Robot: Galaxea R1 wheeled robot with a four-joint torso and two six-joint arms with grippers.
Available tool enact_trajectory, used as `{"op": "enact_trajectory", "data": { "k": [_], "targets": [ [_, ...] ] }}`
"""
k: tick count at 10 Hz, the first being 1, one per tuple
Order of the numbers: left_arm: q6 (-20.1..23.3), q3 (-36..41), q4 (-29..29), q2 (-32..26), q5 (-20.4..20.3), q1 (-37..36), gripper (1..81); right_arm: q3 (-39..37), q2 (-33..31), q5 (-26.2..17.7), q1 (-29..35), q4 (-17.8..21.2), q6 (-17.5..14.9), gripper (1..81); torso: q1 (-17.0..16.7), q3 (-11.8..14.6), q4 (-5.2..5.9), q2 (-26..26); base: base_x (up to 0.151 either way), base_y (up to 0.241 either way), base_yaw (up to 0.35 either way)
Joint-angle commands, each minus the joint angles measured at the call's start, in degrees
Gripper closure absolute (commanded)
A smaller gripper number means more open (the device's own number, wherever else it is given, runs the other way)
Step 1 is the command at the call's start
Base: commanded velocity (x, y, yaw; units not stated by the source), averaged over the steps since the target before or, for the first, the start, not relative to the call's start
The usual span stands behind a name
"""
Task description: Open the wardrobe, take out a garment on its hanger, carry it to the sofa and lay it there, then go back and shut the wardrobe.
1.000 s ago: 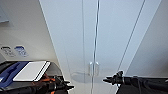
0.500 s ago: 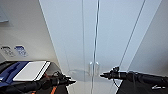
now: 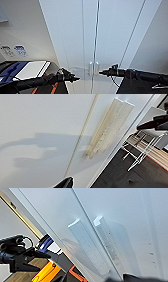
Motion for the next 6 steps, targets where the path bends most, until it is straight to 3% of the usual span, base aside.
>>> {"op": "enact_trajectory", "data": {
  "k": [1, 6],
  "targets": [
    [-0.04, -0.79, -0.85, 1.06, 0.64, -8.52, 1.0, -0.87, 1.01, -0.48, 10.21, 0.13, 0.28, 1.0, 0.00, 0.00, 0.00, 0.00, 0.000, 0.000, 0.000],
    [-0.13, -4.84, -0.85, 5.37, 0.64, -8.44, 1.0, -5.27, 4.53, -0.48, 11.35, 0.04, 1.42, 1.0, 0.02, -0.05, 0.00, 0.02, 0.000, 0.000, 0.000]
  ]
}}
